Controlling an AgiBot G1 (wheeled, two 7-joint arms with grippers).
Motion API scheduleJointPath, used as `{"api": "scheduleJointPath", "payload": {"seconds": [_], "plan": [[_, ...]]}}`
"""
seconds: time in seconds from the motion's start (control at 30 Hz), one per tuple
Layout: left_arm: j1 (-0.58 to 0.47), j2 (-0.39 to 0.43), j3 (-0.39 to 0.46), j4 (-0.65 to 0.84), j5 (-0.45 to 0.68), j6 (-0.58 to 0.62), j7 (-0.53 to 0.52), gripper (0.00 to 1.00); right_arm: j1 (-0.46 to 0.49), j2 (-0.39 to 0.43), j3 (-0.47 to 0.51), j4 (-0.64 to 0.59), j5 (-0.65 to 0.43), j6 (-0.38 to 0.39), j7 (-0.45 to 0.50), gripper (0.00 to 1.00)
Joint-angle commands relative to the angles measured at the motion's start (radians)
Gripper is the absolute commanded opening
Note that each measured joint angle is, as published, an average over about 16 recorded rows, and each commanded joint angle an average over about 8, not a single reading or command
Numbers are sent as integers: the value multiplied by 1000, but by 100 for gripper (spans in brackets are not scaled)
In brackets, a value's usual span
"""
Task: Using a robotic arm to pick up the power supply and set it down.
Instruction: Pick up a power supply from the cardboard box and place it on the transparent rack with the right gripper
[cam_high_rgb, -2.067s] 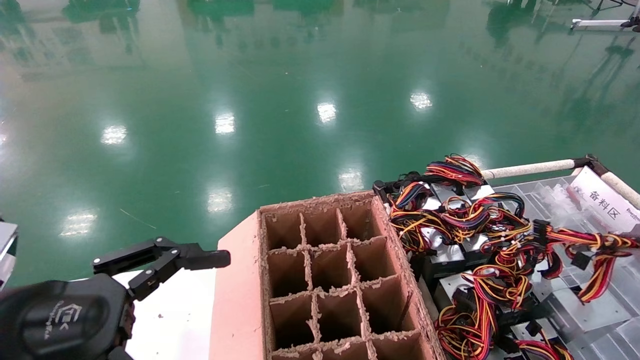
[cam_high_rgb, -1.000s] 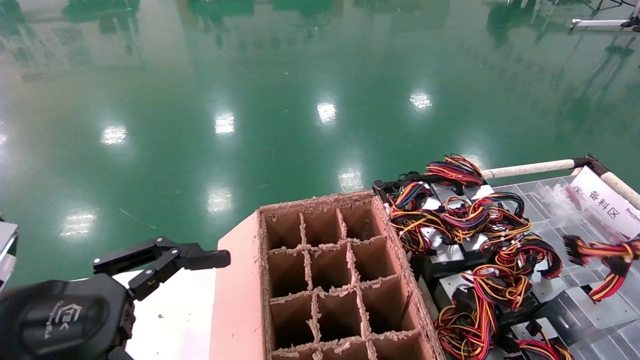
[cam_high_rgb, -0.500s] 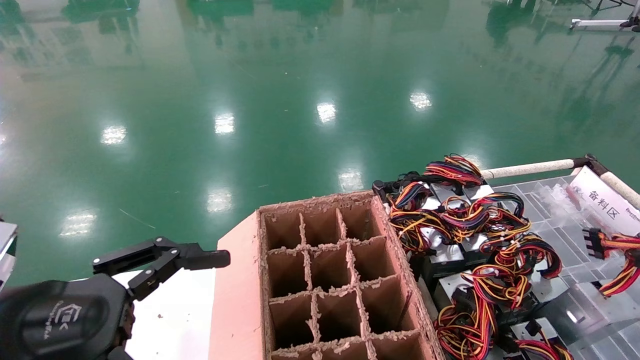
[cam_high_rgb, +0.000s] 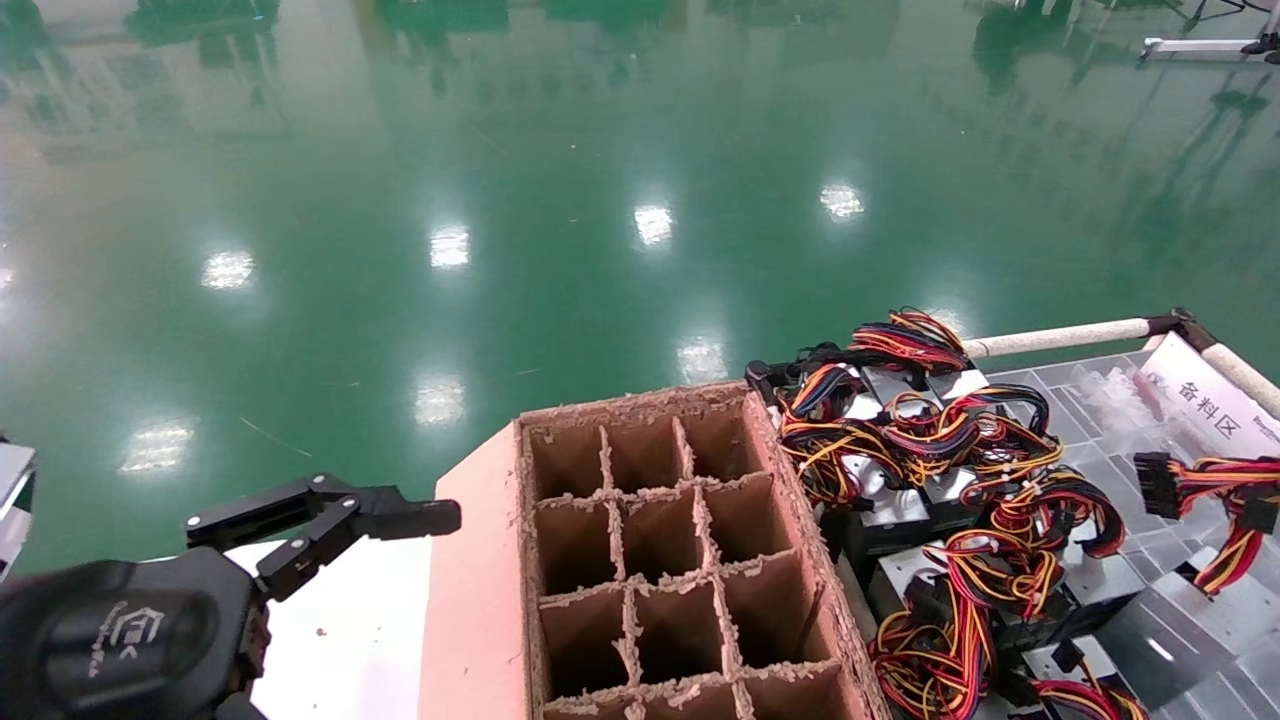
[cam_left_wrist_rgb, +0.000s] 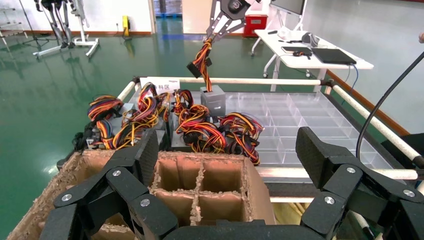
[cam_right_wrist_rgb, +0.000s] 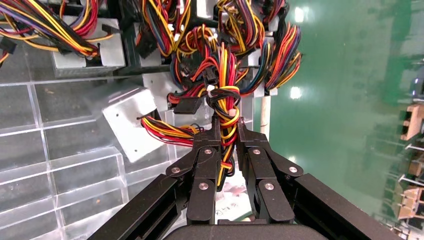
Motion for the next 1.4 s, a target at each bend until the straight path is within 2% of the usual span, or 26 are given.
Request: {"api": "scheduleJointPath", "payload": {"seconds": [0.03, 0.57, 0.87, 1.07, 1.23, 1.4], "plan": [[0, 0, 0, 0, 0, 0, 0, 100, 21, -3, -30, 4, 16, 0, 4, 0], [0, 0, 0, 0, 0, 0, 0, 100, 157, -3, -287, 22, 91, 1, 15, 0], [0, 0, 0, 0, 0, 0, 0, 100, 276, 17, -436, 59, 124, -6, 37, 0], [0, 0, 0, 0, 0, 0, 0, 100, 408, 68, -530, 117, 108, -5, 64, 0], [0, 0, 0, 0, 0, 0, 0, 100, 487, 118, -548, 139, 52, 0, 63, 0], [0, 0, 0, 0, 0, 0, 0, 100, 493, 155, -520, 153, 12, 2, 55, 0]]}}
